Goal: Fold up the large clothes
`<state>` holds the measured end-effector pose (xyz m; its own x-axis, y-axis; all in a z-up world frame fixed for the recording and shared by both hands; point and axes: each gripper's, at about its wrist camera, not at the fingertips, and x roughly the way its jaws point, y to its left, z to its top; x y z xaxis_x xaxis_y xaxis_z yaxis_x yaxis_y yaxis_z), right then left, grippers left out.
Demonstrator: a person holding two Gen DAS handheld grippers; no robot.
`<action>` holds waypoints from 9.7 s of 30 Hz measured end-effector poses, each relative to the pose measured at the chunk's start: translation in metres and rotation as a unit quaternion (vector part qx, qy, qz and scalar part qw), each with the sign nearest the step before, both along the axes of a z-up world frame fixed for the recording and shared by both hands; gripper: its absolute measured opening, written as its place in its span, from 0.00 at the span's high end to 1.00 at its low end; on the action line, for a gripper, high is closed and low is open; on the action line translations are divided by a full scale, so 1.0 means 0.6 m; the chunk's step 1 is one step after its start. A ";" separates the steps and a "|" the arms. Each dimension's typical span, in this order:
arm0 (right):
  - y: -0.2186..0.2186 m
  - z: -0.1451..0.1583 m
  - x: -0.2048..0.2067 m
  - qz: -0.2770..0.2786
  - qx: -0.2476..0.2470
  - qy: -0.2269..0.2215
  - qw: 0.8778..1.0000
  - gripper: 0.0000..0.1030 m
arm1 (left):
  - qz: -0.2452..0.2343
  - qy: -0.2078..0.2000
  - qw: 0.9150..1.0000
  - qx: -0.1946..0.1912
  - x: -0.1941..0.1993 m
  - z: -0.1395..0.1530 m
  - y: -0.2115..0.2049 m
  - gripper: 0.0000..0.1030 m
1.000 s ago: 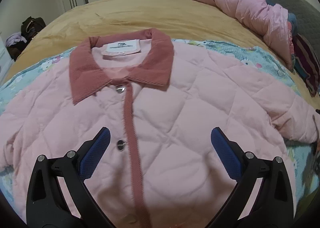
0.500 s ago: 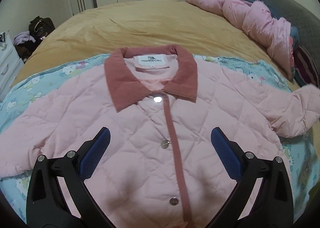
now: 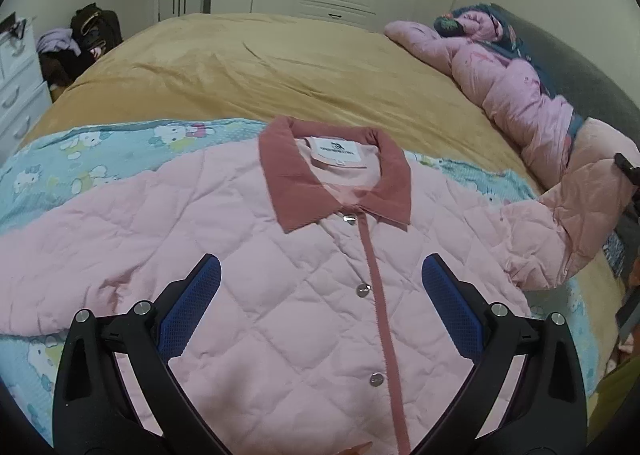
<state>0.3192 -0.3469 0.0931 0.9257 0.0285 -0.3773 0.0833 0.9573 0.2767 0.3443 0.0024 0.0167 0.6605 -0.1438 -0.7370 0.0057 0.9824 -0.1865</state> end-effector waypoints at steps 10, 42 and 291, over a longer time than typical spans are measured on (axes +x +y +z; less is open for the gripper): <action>0.276 -0.038 0.038 0.125 -0.092 0.009 0.988 0.82 | 0.031 -0.012 0.998 -0.060 -0.014 0.010 0.119 0.08; 0.436 -0.252 -0.055 0.300 -0.095 0.163 0.935 0.05 | 0.053 0.092 0.977 -0.187 0.059 -0.159 0.180 0.08; 0.250 -0.038 -0.049 0.227 -0.070 0.059 0.970 0.90 | 0.061 -0.038 0.996 -0.050 0.007 -0.009 0.256 0.09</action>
